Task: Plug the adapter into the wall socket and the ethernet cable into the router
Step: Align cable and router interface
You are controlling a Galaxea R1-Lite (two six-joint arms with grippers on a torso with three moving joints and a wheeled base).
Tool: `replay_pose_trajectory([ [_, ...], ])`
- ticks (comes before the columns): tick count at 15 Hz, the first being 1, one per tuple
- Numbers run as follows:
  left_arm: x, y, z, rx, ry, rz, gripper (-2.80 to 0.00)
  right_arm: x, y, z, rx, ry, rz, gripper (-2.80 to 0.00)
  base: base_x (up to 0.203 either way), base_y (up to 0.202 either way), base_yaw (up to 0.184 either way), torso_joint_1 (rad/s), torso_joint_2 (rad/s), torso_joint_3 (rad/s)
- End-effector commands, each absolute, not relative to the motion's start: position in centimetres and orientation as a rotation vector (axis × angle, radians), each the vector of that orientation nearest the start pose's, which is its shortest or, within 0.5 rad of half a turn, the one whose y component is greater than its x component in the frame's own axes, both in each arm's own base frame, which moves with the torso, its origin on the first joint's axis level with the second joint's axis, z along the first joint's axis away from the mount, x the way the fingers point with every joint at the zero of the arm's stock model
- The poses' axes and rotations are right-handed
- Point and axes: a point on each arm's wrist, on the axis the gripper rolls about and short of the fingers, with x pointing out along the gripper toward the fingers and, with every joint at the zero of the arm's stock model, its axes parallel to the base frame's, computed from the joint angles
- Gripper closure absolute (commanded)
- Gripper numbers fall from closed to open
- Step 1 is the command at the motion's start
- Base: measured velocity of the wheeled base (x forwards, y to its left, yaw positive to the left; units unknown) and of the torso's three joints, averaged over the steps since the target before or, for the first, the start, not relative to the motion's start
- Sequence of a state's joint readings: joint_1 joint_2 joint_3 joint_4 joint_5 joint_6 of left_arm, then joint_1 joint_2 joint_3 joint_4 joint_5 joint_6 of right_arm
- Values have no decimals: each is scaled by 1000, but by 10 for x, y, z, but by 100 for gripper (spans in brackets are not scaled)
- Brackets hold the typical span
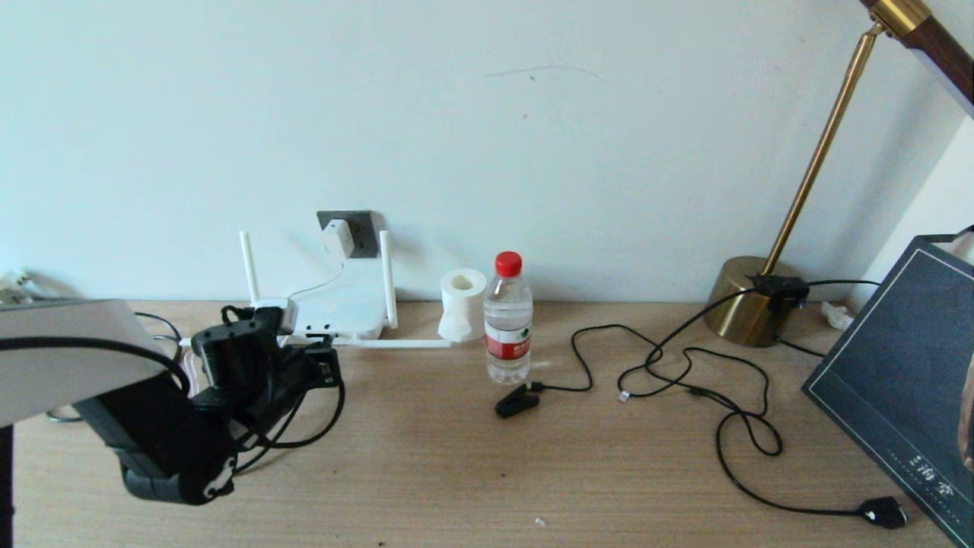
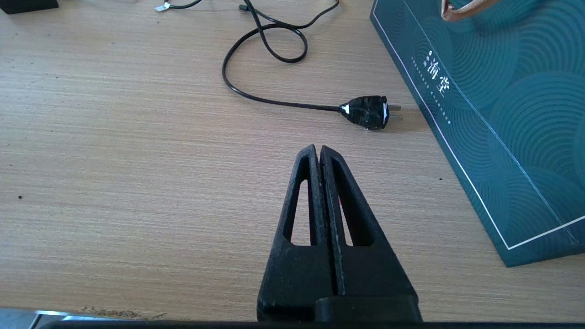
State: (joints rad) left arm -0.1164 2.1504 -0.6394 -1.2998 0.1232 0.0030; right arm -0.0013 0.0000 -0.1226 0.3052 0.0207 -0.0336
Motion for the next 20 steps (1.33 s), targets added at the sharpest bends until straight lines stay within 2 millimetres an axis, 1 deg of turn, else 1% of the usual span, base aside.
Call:
replay_pose_trajectory([
  [1,348,-38,60,28,204,7,0,-35,1,78,-33,185,22,0,0,0,0,0,0,0],
  [20,348,-41,60,29,204,1,0,-35,1,78,-33,185,23,0,0,0,0,0,0,0],
])
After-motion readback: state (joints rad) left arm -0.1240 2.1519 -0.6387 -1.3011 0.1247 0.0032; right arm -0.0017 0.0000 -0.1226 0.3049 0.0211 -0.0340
